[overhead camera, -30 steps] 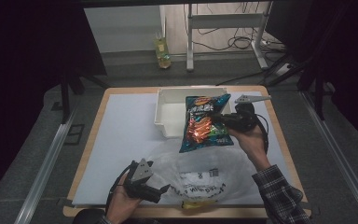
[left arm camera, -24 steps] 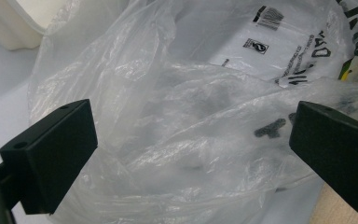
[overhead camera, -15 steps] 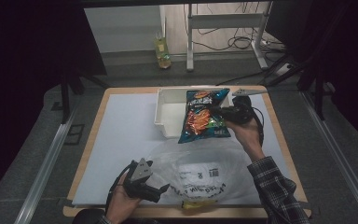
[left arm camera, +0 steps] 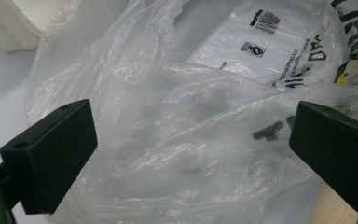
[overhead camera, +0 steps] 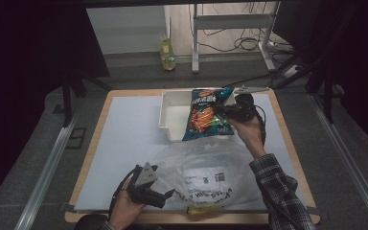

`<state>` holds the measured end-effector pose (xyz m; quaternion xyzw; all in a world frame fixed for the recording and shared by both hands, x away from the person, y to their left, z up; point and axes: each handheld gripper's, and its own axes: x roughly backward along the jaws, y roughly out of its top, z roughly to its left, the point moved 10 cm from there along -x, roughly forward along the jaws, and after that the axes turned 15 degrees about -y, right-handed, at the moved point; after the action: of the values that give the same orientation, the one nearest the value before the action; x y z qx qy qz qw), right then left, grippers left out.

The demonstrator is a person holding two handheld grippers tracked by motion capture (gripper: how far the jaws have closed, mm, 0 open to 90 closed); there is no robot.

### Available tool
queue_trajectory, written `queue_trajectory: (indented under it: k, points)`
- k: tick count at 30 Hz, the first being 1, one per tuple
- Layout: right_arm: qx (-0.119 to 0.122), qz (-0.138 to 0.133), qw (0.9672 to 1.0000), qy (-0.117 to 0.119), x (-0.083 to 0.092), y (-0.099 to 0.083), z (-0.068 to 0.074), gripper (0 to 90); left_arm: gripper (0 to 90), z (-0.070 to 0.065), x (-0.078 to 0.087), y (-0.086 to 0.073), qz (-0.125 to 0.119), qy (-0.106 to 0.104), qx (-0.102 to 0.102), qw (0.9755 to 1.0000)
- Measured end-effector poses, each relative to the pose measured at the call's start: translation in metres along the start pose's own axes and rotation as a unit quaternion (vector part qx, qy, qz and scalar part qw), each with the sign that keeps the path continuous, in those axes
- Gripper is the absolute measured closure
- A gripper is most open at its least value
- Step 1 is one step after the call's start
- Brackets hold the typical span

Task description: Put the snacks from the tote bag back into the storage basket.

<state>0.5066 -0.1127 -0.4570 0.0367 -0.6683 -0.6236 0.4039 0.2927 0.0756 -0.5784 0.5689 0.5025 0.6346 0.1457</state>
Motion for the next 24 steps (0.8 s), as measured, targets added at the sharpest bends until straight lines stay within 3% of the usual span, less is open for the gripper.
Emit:
queue_trajectory:
  k: [24]
  points:
    - [-0.005,-0.005,0.9999,-0.01,-0.031,0.019,-0.018,89.8,0.8,-0.001,-0.001,-0.001,0.003,-0.006,0.002,1.0]
